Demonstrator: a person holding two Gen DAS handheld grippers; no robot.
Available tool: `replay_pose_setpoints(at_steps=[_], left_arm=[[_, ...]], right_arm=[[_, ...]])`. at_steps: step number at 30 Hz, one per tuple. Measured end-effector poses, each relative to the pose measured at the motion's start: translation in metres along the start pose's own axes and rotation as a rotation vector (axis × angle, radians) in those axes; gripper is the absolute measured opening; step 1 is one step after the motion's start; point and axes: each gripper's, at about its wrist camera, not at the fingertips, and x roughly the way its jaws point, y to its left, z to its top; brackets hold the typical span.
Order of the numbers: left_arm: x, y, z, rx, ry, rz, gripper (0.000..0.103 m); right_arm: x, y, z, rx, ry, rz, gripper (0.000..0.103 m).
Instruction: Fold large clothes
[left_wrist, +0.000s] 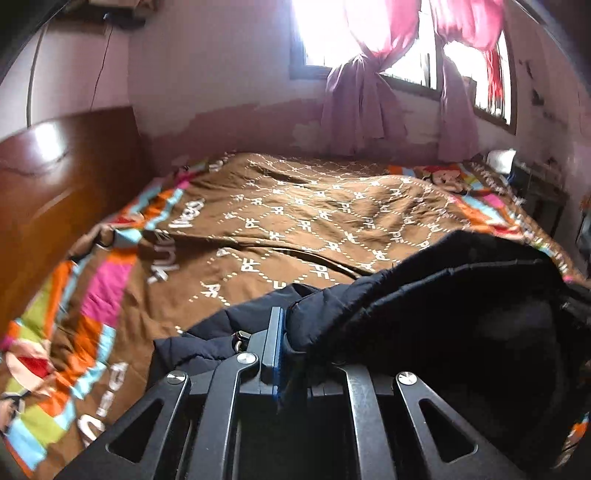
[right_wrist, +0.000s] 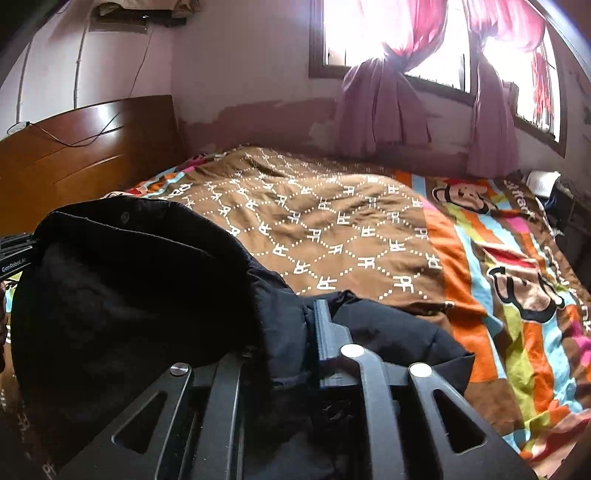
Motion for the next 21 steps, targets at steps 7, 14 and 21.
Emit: replay_pose_setpoints(at_steps=[7, 14, 21], left_arm=[[-0.013, 0.007, -0.003, -0.006, -0.011, -0.044, 0.017], [-0.064, 0.017, 0.014, -0.063, -0.224, -0.045, 0.095], [-0.08, -0.002, -0.004, 0.057, -0.19, -0.079, 0.097]], right_arm=[[-0.041, -0.017, 0.001, 0.081, -0.108, -0.063, 0.078], [-0.082, -0.011, 0.011, 0.003, -0.147, -0.136, 0.085], [-0.102, 0.009, -0.01, 0.053, -0.129, 0.06, 0.086]])
